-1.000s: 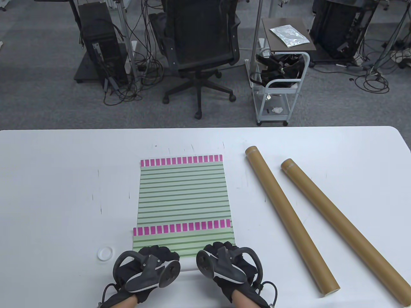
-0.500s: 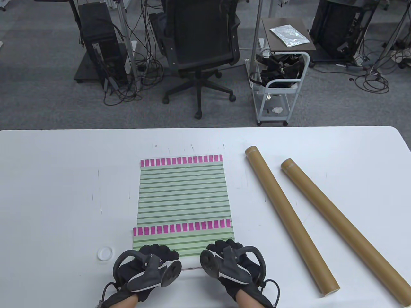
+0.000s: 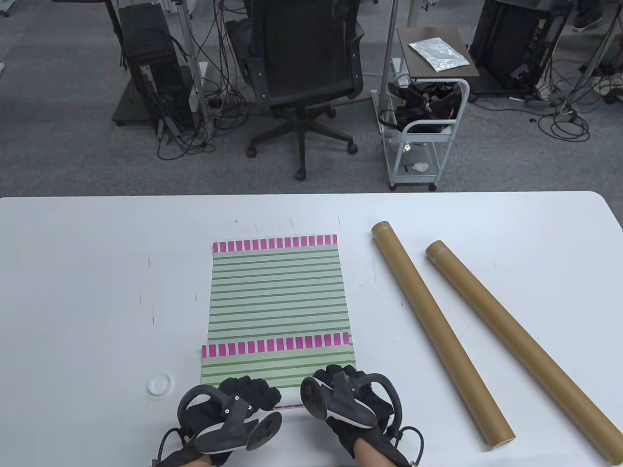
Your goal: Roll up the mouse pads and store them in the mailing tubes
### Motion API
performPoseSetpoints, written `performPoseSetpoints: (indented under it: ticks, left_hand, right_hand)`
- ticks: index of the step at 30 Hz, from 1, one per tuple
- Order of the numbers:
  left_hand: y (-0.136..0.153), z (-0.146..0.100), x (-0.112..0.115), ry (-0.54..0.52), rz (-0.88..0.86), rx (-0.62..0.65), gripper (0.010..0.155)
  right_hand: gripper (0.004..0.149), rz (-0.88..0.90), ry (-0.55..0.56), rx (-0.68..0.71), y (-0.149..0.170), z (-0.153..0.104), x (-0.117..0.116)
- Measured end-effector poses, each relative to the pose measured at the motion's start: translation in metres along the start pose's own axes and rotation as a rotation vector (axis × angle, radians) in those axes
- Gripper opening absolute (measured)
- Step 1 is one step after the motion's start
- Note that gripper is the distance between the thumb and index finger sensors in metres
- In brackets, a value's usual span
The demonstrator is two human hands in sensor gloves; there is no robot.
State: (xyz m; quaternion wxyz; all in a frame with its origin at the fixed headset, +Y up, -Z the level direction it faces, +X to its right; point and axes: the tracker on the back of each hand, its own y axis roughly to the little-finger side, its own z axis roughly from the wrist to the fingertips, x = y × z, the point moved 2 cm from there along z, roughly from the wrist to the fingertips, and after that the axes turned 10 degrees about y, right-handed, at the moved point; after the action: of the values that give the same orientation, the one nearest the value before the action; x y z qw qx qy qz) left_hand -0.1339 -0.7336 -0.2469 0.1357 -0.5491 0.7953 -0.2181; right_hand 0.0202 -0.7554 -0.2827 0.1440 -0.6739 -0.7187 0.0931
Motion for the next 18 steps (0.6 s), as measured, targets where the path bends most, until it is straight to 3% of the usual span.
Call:
performPoseSetpoints:
  ticks: [18]
  left_hand:
    - [0.016,0.010,0.014,0.130,-0.135,0.000,0.064]
  right_hand:
    - [0.059,0.019,0.015,0.009,0.004,-0.001,0.004]
